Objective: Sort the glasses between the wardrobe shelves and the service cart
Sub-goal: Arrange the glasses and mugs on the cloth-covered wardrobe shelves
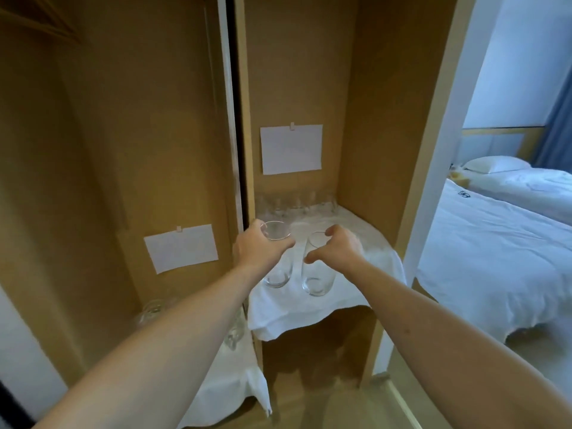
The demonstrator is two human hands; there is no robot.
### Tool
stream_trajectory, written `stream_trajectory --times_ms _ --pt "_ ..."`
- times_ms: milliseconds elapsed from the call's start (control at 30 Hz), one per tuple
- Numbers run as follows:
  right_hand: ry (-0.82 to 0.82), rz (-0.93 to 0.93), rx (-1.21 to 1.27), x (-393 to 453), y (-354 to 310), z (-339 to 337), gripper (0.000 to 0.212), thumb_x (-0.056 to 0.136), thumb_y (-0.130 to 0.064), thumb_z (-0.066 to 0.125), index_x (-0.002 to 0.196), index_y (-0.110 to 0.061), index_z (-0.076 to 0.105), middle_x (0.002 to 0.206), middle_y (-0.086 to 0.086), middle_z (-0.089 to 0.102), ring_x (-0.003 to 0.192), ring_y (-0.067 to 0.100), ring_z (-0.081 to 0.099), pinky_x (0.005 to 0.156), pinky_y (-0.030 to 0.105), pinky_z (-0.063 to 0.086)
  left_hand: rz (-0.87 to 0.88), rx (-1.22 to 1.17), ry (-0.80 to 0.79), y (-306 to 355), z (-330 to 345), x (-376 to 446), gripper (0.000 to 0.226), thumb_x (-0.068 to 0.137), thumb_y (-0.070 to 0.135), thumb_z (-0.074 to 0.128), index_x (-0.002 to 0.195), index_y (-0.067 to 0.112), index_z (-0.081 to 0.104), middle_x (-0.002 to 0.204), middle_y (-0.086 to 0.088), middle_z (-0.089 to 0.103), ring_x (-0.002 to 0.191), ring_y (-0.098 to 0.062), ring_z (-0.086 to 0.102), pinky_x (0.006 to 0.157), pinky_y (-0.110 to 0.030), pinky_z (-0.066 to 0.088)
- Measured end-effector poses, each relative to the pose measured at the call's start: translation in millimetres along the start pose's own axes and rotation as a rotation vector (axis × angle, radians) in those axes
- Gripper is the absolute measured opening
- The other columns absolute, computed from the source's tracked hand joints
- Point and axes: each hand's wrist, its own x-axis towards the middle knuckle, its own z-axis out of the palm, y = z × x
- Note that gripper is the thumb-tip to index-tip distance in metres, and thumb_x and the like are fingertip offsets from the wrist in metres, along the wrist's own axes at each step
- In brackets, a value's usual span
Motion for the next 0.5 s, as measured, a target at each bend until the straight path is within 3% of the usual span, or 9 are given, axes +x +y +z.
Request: stream_trajectory --times_ms 133,300,500 --pt "0.036 0.039 0.007 23.3 22.8 -15.5 0.095 0.051 -0.043 0.096 0.133 -0.017 0.055 0.113 -0.004 0.06 0.107 0.019 0.058 0.082 0.034 0.053 0.004 -0.041 -0.054 9.8 35.9 20.8 0.064 0.062 0.063 0.078 0.109 0.026 0.055 0.101 0.009 0.062 0.087 -0.011 0.058 0.057 -0.024 0.038" --pt "0.046 0.076 -0.038 62.0 46.3 -33.8 0.096 0.05 -0.042 0.097 0.133 -0.016 0.055 0.105 -0.007 0.052 0.103 0.018 0.057 0.081 0.034 0.053 0.006 -0.029 -0.102 21.5 82.5 66.1 0.068 0.06 0.064 0.076 0.112 0.026 0.056 0.102 0.009 0.062 0.092 -0.015 0.059 0.066 -0.031 0.044" --pt "0.01 0.076 -0.072 128.3 57.2 -42.0 0.096 0.05 -0.037 0.099 0.134 -0.015 0.056 0.112 -0.006 0.054 0.108 0.019 0.058 0.089 0.038 0.056 0.002 -0.048 -0.122 28.2 126.9 118.6 0.074 0.056 0.064 0.076 0.115 0.022 0.058 0.104 0.006 0.063 0.099 -0.02 0.061 0.076 -0.035 0.05"
